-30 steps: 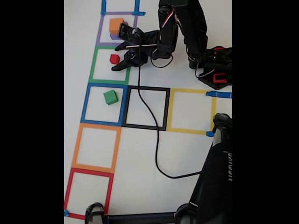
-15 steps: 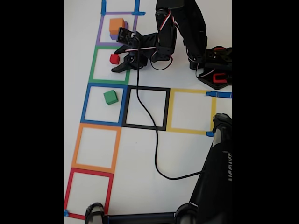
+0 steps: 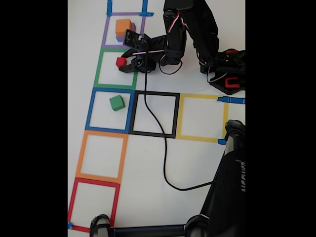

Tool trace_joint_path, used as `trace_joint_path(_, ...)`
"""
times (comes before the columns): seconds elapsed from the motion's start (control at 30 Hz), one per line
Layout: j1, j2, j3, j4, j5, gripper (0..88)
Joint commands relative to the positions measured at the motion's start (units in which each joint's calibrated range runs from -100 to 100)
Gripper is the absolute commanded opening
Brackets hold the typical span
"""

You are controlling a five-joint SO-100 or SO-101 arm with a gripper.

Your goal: Tower of hanoi

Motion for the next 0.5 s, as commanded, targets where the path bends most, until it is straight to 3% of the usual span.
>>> trace_joint_path(0.0, -1.2, -0.3, -1.3, -1.0, 0.4, 7.3)
trace_joint_path(0.47, -2.4, -2.9, -1.0, 0.5, 0.4, 5.2)
